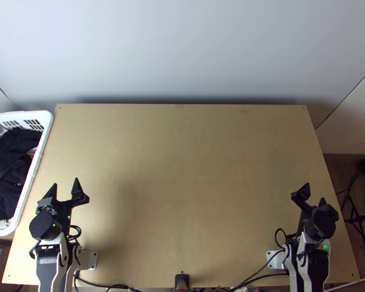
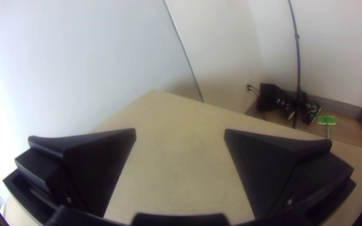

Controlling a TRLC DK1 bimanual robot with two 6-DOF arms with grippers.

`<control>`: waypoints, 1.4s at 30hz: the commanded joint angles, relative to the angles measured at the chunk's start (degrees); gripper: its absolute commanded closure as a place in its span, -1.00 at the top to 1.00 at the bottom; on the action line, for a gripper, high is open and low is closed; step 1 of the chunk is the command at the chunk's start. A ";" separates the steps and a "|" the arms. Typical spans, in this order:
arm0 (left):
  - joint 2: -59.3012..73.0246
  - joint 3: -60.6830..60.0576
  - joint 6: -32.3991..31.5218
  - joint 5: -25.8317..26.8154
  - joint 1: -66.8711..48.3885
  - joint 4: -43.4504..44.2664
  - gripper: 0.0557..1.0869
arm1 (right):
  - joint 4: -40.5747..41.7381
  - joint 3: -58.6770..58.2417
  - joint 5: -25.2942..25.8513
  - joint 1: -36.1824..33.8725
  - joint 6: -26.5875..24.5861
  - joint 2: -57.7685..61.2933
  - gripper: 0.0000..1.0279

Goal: Fold the t-shirt

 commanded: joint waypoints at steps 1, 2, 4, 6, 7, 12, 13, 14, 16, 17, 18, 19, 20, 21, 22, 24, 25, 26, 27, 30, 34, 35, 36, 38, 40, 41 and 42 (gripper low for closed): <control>0.01 0.01 -0.02 0.02 0.03 0.01 0.92 | 0.02 0.02 -0.04 0.02 -0.01 -0.01 0.91; 0.01 0.01 -0.02 0.02 0.03 0.01 0.92 | 0.02 0.02 0.05 0.02 -0.01 -0.01 0.91; 0.01 0.01 0.07 0.02 0.03 0.01 0.92 | 0.02 0.02 -0.04 0.02 -0.01 -0.01 0.91; 0.01 0.01 -0.02 0.02 0.03 0.01 0.92 | 0.02 0.02 0.05 0.02 -0.01 -0.01 0.91; 0.01 0.01 -0.02 0.02 0.03 0.01 0.92 | 0.02 0.02 0.05 0.02 -0.01 -0.01 0.91; 0.01 0.01 0.07 0.02 0.03 0.01 0.92 | 0.02 0.02 0.05 0.02 -0.01 -0.01 0.91; 0.01 0.01 -0.02 0.02 0.03 0.01 0.92 | 0.02 0.02 -0.04 0.02 -0.01 -0.01 0.91; 0.01 0.01 -0.02 0.02 0.03 0.01 0.92 | 0.02 0.02 0.05 0.02 0.07 -0.01 0.91; 0.01 0.01 -0.02 0.02 0.03 0.01 0.92 | 0.02 0.02 0.05 0.02 -0.01 -0.01 0.91; 0.01 0.01 0.07 0.02 0.03 0.01 0.92 | 0.02 0.02 0.05 0.02 -0.01 -0.01 0.91; 0.01 0.01 0.07 0.02 0.03 0.01 0.92 | 0.02 0.02 0.05 0.02 -0.01 -0.01 0.91; 0.01 0.01 -0.02 0.02 0.03 0.01 0.92 | 0.02 0.02 0.05 0.02 -0.01 -0.01 0.91; 0.01 0.01 -0.02 0.02 0.03 0.01 0.92 | 0.02 0.02 0.05 0.02 0.07 -0.01 0.91; 0.01 0.01 -0.02 0.02 0.03 0.01 0.92 | 0.02 0.02 -0.04 0.02 -0.01 -0.01 0.91; 0.01 0.01 -0.02 0.02 0.03 0.01 0.92 | 0.02 0.02 0.05 0.02 -0.01 -0.01 0.91; 0.01 0.01 -0.02 0.02 0.03 0.01 0.92 | 0.02 0.02 -0.04 0.02 -0.01 -0.01 0.91; 0.01 0.01 0.07 0.02 0.03 0.01 0.92 | 0.02 0.02 0.05 0.02 -0.01 -0.01 0.91; 0.01 0.01 0.07 0.02 0.03 0.01 0.92 | 0.02 0.02 -0.13 0.02 0.16 -0.01 0.91; 0.01 0.01 0.07 0.02 0.03 0.01 0.92 | -0.25 0.02 -0.39 0.98 0.16 -0.10 0.91; 0.01 0.01 -0.02 0.02 0.03 0.01 0.92 | -0.33 0.02 -0.39 4.59 0.07 -0.01 0.91; 0.01 0.01 -0.02 0.02 0.03 0.01 0.92 | -0.42 0.02 -0.39 5.29 0.07 -0.01 0.91; 0.01 0.01 -0.02 0.02 0.03 0.01 0.92 | -0.42 0.02 -0.39 5.38 0.07 -0.01 0.91; 0.01 0.01 -0.02 0.02 0.03 0.01 0.92 | -0.42 0.02 -0.39 5.29 0.07 -0.01 0.91; 0.01 0.01 0.07 0.02 0.03 0.01 0.92 | -0.33 0.02 -0.39 5.38 0.07 -0.01 0.91; 0.01 0.01 0.07 0.02 0.03 0.01 0.92 | -0.42 0.02 -0.39 5.29 0.07 -0.01 0.91; 0.01 0.01 -0.02 0.02 0.03 0.01 0.92 | -0.42 0.02 -0.39 5.38 0.07 -0.01 0.91; 0.01 0.01 -0.02 0.02 0.03 0.01 0.92 | -0.42 0.02 -0.39 5.73 0.07 -0.01 0.91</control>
